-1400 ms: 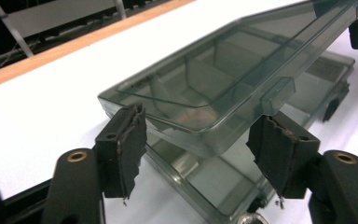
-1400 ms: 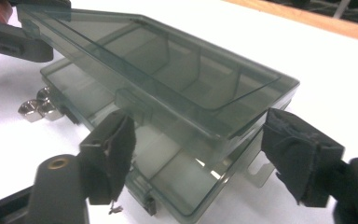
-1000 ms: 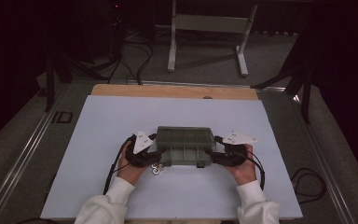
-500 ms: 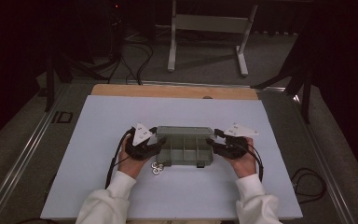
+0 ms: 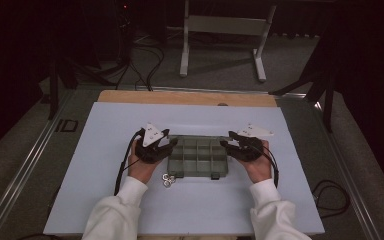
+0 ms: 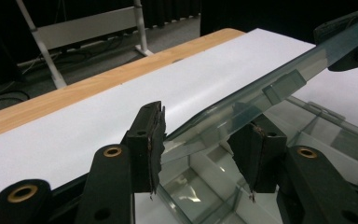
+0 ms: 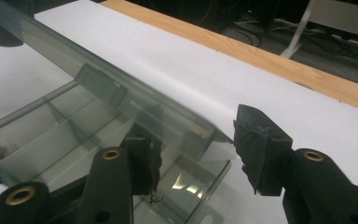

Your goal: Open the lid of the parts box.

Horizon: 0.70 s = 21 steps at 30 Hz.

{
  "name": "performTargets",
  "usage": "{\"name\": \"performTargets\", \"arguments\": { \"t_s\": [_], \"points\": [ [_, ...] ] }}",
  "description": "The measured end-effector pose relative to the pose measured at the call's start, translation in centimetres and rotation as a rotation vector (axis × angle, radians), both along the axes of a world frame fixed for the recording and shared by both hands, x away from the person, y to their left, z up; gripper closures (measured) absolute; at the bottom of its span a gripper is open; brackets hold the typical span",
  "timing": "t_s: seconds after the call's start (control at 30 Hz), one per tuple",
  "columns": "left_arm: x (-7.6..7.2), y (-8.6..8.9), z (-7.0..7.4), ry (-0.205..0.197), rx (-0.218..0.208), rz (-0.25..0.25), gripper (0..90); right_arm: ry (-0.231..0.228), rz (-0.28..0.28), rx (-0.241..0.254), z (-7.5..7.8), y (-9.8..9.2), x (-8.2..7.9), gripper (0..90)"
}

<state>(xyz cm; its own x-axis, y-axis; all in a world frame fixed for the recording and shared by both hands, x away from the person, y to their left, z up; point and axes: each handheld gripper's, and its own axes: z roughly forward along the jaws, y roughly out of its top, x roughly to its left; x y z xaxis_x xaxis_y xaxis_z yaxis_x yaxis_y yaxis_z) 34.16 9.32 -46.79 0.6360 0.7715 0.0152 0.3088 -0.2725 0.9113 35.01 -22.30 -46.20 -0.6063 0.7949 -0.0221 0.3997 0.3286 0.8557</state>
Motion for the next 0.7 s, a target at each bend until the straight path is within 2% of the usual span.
{"name": "performTargets", "arguments": {
  "t_s": [0.37,0.53,0.7],
  "points": [
    [1.2,-0.2,0.1,0.0,-0.023,0.022,57.9,0.002,-0.017,0.006,0.1,0.3,1.7,52.0],
    [1.7,-0.3,-0.1,0.004,-0.023,0.039,59.1,0.018,-0.033,0.046,-0.1,0.3,2.2,51.3],
    [2.1,-0.3,-0.4,0.013,-0.026,0.053,60.0,0.022,-0.047,0.062,-0.2,0.4,2.7,50.6]
  ]
}}
